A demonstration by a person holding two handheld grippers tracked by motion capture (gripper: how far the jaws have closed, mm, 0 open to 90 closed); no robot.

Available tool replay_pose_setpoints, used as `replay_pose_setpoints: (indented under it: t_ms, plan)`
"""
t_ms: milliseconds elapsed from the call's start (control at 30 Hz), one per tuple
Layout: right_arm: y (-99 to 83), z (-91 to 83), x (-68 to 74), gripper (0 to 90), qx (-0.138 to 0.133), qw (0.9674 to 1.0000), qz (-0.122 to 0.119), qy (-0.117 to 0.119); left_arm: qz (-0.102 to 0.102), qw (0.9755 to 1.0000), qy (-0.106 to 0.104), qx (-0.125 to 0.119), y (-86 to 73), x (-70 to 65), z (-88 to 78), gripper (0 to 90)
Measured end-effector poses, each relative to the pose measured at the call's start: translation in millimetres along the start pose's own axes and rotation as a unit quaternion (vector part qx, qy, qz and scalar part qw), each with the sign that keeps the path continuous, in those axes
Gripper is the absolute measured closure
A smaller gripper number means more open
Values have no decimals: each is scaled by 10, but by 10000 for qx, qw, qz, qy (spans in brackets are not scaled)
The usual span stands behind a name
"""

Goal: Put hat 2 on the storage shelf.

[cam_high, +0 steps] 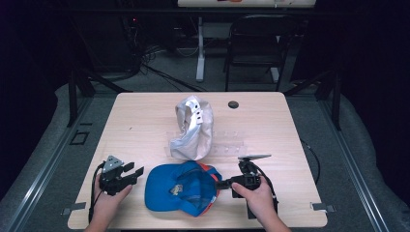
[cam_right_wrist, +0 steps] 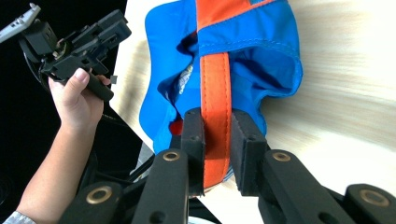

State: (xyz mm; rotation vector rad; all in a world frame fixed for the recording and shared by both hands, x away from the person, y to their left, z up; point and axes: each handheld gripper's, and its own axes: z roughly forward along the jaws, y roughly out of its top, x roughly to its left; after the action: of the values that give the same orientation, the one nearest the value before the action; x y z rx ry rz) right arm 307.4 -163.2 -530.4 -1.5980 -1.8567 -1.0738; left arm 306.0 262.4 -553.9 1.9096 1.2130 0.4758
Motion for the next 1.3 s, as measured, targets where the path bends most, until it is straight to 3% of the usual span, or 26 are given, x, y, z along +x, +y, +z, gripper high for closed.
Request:
replay_pose_setpoints:
  t_ms: [33, 67, 167, 267, 300, 367, 433, 633, 900, 967, 1033, 1067, 1300]
  plan:
    - [0, 0, 0, 774, 0, 10000, 0, 0, -2, 10000, -2, -1, 0, -1, 1, 524]
    - [16, -70, 10, 774, 21, 9999, -22, -143, 1, 10000, -12, 10, 1, -3, 1, 524]
    - [28, -122, 26, 774, -71, 10000, -7, -37, 10, 10000, -8, -11, 0, -5, 5, 524]
    - [63, -232, 76, 774, -27, 9997, -75, -240, 10, 10000, -14, 3, -2, -4, 9, 524]
    - [67, -233, 81, 774, -87, 9999, -53, -107, 9, 10000, -11, -7, -3, -5, 10, 524]
    - [72, -256, 107, 774, -140, 9997, 46, -187, 10, 10000, -15, -4, -2, -5, 9, 524]
    - [114, -324, 122, 774, -62, 9999, -23, -113, 9, 10000, -16, -7, -2, -5, 10, 524]
    - [184, -416, 206, 775, -2, 10000, 65, -21, -1, 10000, -16, -2, -4, -8, 14, 524]
    - [261, -490, 283, 775, -5, 9989, 239, 409, -2, 10000, -15, -4, -3, -7, 14, 524]
    - [279, -507, 300, 776, -24, 9967, 374, 720, 13, 10000, -17, -2, -2, -6, 12, 524]
    - [282, -510, 308, 776, -39, 9959, 427, 801, 18, 10000, -22, 2, -3, -6, 12, 523]
    - [294, -524, 316, 776, -20, 9938, 465, 1012, 7, 10000, -28, 4, -4, -10, 15, 524]
    - [355, -598, 419, 776, -140, 9869, 609, 1484, 50, 10000, -36, 18, -1, -10, 19, 524]
